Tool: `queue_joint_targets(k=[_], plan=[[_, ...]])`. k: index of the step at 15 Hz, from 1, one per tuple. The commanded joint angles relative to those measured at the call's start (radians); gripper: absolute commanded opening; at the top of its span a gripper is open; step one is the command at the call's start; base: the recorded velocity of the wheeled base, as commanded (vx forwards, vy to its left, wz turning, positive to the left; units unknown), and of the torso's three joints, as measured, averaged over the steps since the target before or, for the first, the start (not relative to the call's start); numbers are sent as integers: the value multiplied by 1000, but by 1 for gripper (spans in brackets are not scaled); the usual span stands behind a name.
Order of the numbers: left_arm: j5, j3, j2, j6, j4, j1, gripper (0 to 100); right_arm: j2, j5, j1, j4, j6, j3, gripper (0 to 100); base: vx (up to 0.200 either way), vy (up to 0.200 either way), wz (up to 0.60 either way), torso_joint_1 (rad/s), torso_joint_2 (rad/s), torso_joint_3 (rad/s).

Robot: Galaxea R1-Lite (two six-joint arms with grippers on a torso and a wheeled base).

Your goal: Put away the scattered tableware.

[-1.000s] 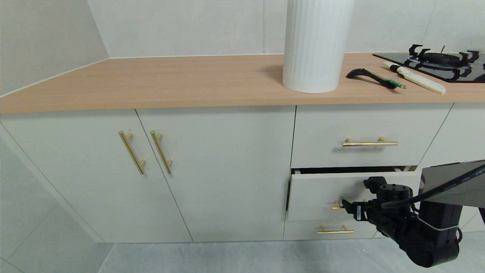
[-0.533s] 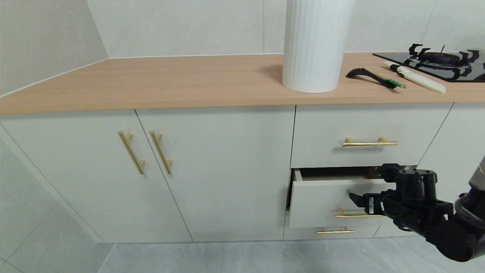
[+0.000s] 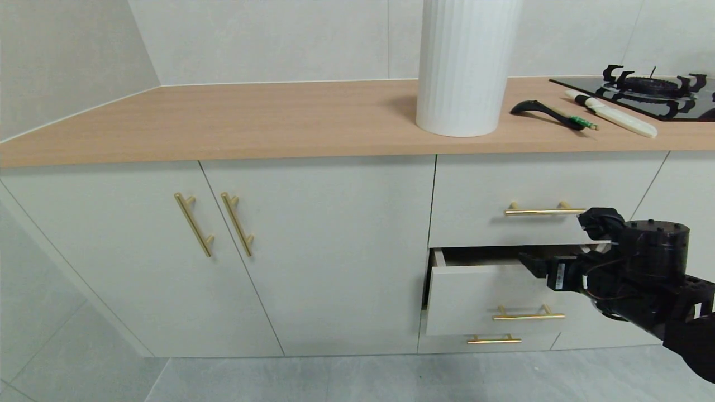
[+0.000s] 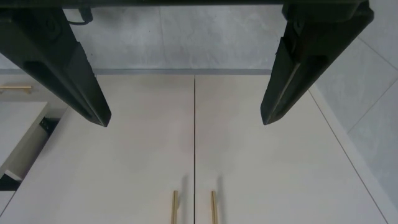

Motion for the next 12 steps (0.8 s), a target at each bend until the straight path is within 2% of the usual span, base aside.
queue_joint_targets(k=[1,4,6,12], plan=[[0,0,0,-1,-1,0,100,51,-1,8,-33,1,-2,100,0,0,0,0,0,0],[0,0,0,-1,-1,0,100,245,-75,32,-292,-5,0,100,0,0,0,0,0,0],[0,0,0,-1,1,0,100,298,-98,32,-356,-8,-3,100,0,0,0,0,0,0],[0,0,0,-1,-1,0,100,346,-110,31,-381,-5,-46,100,0,0,0,0,0,0]])
